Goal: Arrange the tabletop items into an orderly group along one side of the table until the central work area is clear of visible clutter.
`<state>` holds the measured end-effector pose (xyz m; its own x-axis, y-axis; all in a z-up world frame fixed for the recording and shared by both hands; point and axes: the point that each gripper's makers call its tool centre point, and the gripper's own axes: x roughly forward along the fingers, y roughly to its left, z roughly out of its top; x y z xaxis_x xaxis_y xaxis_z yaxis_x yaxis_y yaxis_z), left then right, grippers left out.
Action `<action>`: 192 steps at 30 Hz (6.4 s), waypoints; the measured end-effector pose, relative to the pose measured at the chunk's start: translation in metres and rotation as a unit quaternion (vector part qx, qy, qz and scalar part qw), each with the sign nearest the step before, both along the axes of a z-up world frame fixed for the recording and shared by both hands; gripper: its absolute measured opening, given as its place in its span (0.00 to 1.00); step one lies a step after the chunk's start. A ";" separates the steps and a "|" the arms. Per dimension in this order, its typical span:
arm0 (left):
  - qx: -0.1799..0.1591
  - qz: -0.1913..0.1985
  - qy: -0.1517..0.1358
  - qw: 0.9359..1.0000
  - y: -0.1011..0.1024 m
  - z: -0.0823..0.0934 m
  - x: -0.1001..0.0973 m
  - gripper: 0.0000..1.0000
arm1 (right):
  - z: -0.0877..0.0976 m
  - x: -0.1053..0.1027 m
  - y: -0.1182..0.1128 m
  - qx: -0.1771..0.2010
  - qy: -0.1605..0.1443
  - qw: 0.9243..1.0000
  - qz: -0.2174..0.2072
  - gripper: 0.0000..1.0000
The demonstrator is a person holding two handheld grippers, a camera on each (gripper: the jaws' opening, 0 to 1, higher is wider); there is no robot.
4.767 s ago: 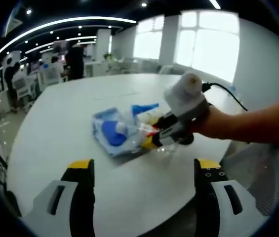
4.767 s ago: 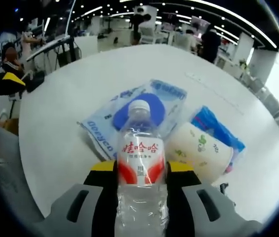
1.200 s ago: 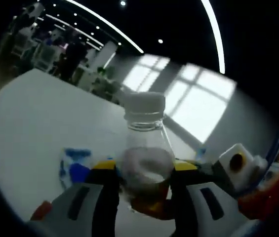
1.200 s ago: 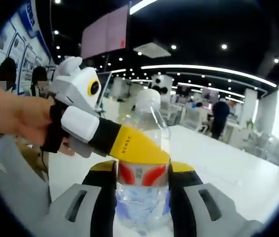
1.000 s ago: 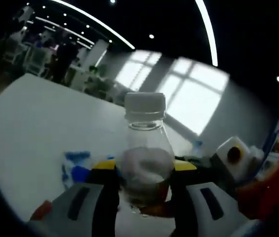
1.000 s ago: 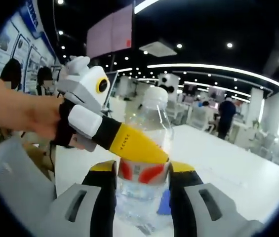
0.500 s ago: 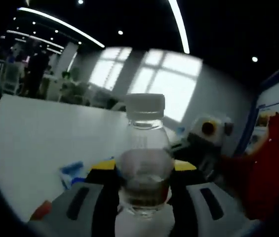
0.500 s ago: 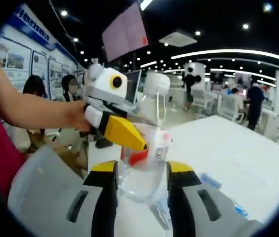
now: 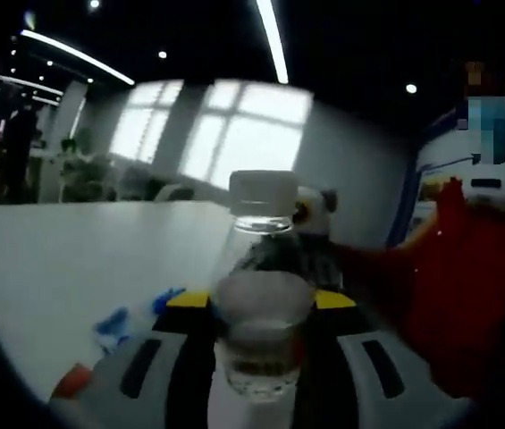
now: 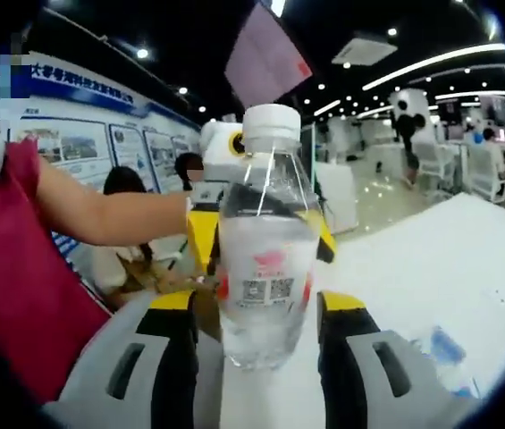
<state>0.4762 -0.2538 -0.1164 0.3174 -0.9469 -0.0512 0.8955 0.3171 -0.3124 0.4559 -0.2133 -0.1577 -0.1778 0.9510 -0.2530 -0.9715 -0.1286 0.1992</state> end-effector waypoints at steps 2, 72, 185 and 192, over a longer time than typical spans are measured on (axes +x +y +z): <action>-0.004 -0.008 -0.004 1.000 0.001 0.002 -0.001 0.37 | 0.003 -0.004 0.007 0.006 0.001 1.000 0.018 0.47; 0.247 -0.013 -0.036 0.968 0.117 -0.193 0.139 0.38 | -0.188 0.158 0.119 -0.083 -0.131 0.986 -0.063 0.39; 0.202 0.021 -0.004 0.979 -0.020 -0.135 -0.023 0.96 | -0.132 0.088 -0.219 -0.113 -0.116 0.940 -0.301 0.89; 0.215 -0.020 -0.011 0.976 -0.064 -0.138 -0.008 0.95 | -0.138 0.095 -0.231 -0.105 -0.098 0.937 -0.317 0.87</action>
